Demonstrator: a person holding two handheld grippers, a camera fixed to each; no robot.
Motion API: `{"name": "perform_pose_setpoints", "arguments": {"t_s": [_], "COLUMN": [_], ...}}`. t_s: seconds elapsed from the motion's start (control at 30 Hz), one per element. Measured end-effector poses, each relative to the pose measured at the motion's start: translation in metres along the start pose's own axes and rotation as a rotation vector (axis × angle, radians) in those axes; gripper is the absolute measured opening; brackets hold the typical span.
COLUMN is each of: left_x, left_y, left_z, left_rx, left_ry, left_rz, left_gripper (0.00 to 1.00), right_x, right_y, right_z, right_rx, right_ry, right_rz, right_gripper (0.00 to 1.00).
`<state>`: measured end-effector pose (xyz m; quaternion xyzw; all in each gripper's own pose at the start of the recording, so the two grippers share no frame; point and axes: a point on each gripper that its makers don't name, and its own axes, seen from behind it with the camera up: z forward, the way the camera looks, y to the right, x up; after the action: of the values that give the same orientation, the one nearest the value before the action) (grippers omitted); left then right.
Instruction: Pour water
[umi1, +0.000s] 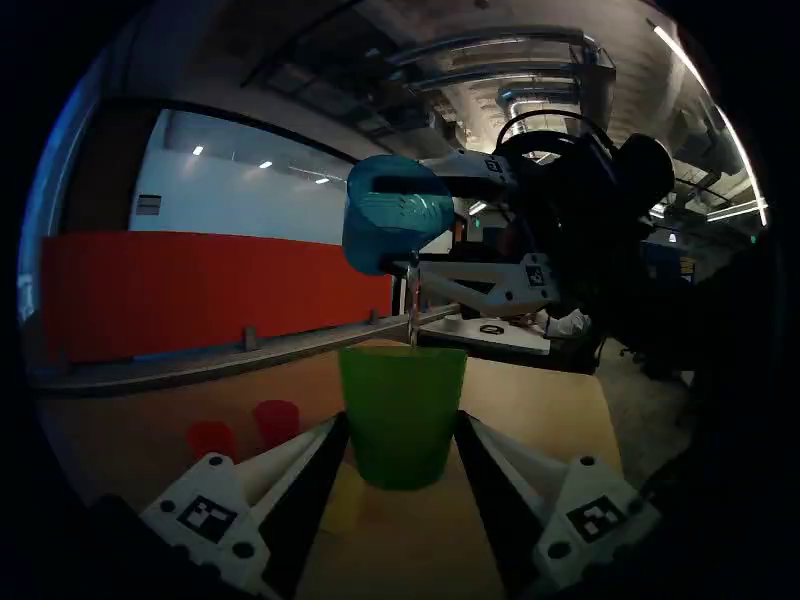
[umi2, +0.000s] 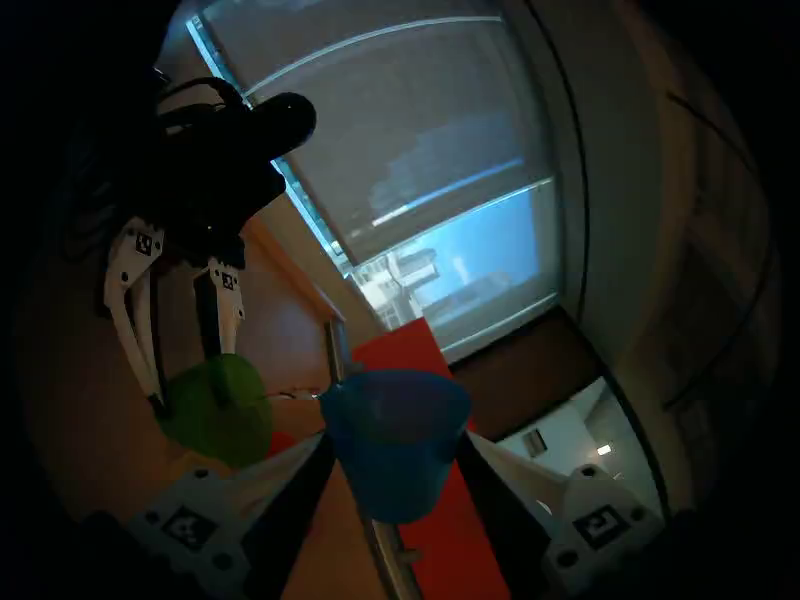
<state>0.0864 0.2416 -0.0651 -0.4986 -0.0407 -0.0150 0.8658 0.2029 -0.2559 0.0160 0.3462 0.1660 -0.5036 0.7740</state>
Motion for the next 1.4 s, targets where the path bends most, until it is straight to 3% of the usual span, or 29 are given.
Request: {"name": "perform_pose_setpoints", "arguments": {"t_s": [1.4], "left_x": [-0.0017], "left_y": [-0.0017], "left_z": [0.0015], "left_rx": [0.003], "left_ry": [0.001], "left_rz": [0.001], "left_gripper": [0.76], "right_x": [0.0067], "right_y": [0.0017], "right_z": [0.0046], "right_rx": [0.002], "right_ry": [0.009], "right_rz": [-0.097], "right_gripper": [0.86]}}
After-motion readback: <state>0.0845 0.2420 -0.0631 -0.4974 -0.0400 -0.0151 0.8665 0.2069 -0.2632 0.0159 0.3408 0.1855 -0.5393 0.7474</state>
